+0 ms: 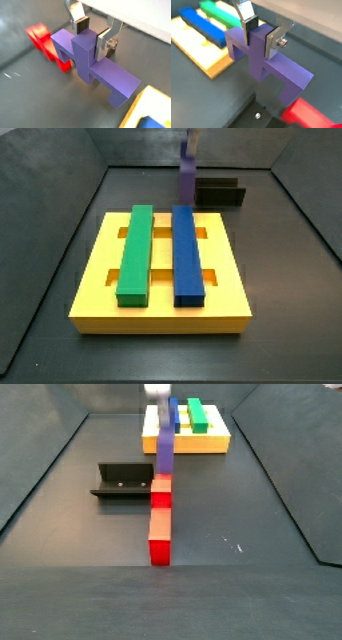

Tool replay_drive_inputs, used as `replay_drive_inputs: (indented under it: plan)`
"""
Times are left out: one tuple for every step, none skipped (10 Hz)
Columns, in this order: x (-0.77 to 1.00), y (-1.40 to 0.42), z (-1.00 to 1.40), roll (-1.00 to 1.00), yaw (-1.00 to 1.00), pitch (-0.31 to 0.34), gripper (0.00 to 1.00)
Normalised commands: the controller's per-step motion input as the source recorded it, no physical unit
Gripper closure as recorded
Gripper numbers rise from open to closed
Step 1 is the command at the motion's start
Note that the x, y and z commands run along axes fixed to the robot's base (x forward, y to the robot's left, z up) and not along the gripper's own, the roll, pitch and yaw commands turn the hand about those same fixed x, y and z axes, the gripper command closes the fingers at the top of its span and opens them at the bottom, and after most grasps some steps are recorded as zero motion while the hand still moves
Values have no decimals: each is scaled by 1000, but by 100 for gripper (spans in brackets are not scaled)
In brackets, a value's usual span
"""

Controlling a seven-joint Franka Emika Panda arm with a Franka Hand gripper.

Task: Pick up the purple object. Move up. Move to above the board. Insert the purple object.
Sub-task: Move to above the board.

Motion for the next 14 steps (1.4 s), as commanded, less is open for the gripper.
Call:
replay_drive_inputs:
  plan:
    - [-29,-15,1400,-20,-6,11,100]
    - [5,-15,1400,-30,-7,16,100]
    - [46,-8,971,-39,-7,79,100]
    - [44,-10,638,-44,-10,97,100]
    - [39,-3,270,-48,-7,83,100]
    - [-346,-1400,305,-3,1000,15,100]
    - [-358,-1400,288,10,1000,12,100]
    - [-367,-1400,287,16,1000,8,100]
    - [-375,-1400,275,8,1000,10,100]
    - [-358,-1400,290,12,1000,12,100]
    - [-346,-1400,319,20,1000,12,100]
    - [-147,-669,162,18,1000,17,100]
    - [-29,-237,75,19,1000,27,100]
    - [-14,-156,60,20,1000,30,100]
